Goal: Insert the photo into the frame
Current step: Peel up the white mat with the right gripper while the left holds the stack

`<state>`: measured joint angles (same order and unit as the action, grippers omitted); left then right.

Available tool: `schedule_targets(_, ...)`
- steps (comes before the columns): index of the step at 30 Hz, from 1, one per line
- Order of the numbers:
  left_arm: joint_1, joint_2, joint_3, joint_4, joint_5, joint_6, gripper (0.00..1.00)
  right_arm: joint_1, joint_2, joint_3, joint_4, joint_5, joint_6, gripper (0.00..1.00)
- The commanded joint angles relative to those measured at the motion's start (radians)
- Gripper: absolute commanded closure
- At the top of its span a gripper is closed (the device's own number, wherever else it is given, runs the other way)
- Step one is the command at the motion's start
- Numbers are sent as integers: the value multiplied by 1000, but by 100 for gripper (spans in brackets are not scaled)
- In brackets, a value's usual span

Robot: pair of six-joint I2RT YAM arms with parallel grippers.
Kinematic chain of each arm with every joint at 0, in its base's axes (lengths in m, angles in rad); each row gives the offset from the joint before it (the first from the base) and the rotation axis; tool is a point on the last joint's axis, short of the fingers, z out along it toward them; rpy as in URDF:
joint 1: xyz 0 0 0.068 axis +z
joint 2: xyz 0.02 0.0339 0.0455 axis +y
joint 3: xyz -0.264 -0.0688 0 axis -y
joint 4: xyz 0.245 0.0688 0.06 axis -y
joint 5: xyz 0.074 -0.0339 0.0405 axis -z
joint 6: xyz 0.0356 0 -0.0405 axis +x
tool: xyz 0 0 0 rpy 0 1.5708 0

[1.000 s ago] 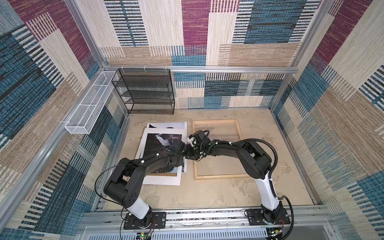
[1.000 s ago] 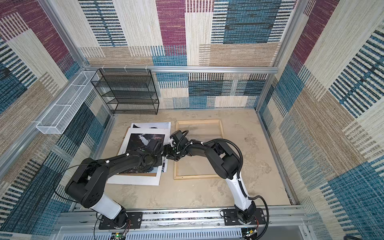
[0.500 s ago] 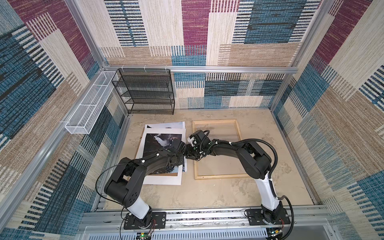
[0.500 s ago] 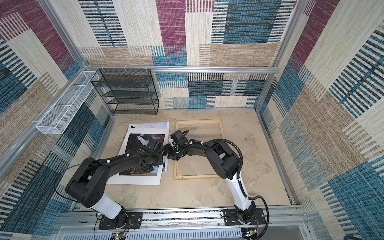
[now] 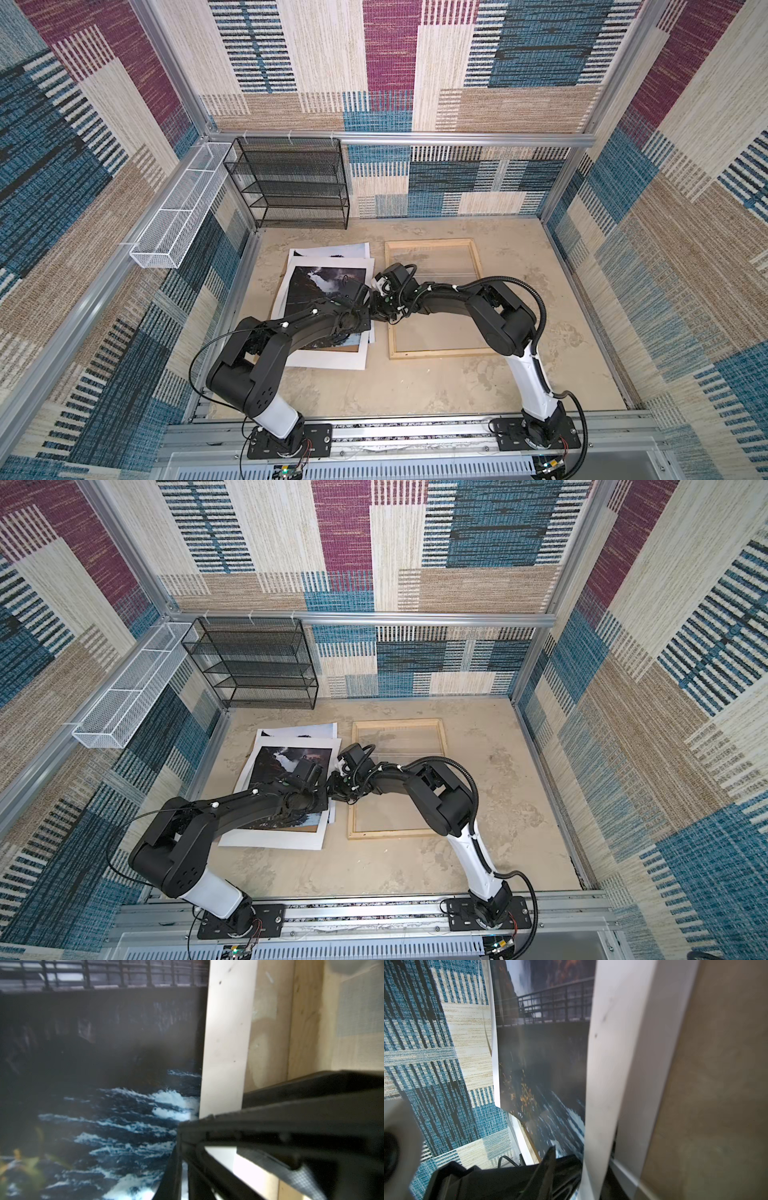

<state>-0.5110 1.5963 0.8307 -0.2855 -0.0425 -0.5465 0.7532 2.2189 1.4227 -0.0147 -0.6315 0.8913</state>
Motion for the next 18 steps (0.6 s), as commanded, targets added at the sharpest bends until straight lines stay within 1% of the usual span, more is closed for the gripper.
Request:
schedule_targets(1, -1, -13, 4, -13, 15, 17, 87, 4, 4, 15, 18, -42, -14, 81)
schedule_targets(3, 0, -15, 10, -35, -1, 15, 87, 3, -2, 16, 16, -39, -20, 90)
schedule_targets(6, -1, -32, 19, -68, -46, 0, 87, 4, -2, 23, 27, -50, -25, 99)
schedule_targets(7, -1, -45, 21, -85, -63, -9, 87, 4, -2, 28, 36, -59, -24, 100)
schedule_targets(11, -1, -142, 31, -176, -165, -42, 87, 3, 8, 69, 48, -87, -29, 100)
schedule_targets(15, 0, -289, 35, -286, -300, -81, 86, 3, 19, 121, 51, -96, -32, 100)
schedule_targets(18, 3, -385, 52, -356, -369, -94, 85, 5, 47, 172, 75, -114, -16, 100)
